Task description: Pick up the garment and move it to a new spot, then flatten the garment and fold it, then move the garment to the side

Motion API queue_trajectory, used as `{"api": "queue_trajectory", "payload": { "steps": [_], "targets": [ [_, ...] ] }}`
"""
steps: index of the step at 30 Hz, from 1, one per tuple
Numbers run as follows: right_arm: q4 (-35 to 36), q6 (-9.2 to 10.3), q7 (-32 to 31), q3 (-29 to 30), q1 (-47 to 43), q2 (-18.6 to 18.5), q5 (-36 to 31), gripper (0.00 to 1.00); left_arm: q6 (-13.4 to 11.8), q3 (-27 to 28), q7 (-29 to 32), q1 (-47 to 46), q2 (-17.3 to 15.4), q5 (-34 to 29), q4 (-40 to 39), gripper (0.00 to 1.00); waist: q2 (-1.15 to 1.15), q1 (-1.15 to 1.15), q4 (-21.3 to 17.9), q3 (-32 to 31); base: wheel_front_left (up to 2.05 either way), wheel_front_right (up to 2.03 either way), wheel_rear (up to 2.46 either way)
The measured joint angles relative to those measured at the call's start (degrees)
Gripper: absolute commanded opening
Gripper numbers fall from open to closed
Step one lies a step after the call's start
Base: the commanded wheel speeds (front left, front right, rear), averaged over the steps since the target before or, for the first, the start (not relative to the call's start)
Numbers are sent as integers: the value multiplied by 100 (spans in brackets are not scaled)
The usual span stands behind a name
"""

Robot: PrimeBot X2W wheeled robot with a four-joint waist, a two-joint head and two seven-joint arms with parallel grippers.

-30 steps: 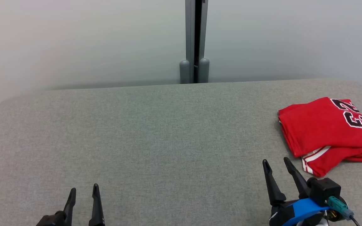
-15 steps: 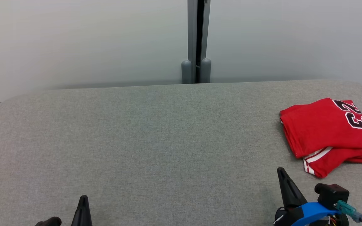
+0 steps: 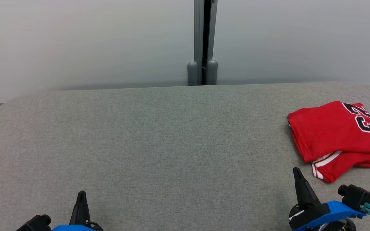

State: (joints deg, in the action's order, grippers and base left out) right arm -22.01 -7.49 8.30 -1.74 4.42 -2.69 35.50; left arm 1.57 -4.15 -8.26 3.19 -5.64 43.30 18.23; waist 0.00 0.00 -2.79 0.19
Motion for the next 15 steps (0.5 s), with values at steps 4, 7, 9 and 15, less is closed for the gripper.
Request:
{"api": "queue_trajectory", "payload": {
  "steps": [4, 7, 9, 15],
  "targets": [
    [52, 1, -77, 45, 2, 0, 344, 0, 46, 62, 78, -20, 19, 292, -19, 0, 0, 0, 11, 0, 0, 0, 0],
    [76, 0, -126, 67, 3, 0, 517, 0, 53, 109, 129, -59, 26, 446, -30, 0, 0, 0, 17, -1, 0, 0, 0],
    [93, 1, -174, 92, 4, 0, 675, 0, 58, 144, 167, -106, 31, 578, -46, 0, 0, 1, 22, 0, 0, 0, 0],
    [154, 1, -299, 165, 10, 0, 1134, 0, 119, 208, 291, -146, 47, 979, -76, 0, 0, 0, 39, 0, 0, 0, 0]
  ]
}}
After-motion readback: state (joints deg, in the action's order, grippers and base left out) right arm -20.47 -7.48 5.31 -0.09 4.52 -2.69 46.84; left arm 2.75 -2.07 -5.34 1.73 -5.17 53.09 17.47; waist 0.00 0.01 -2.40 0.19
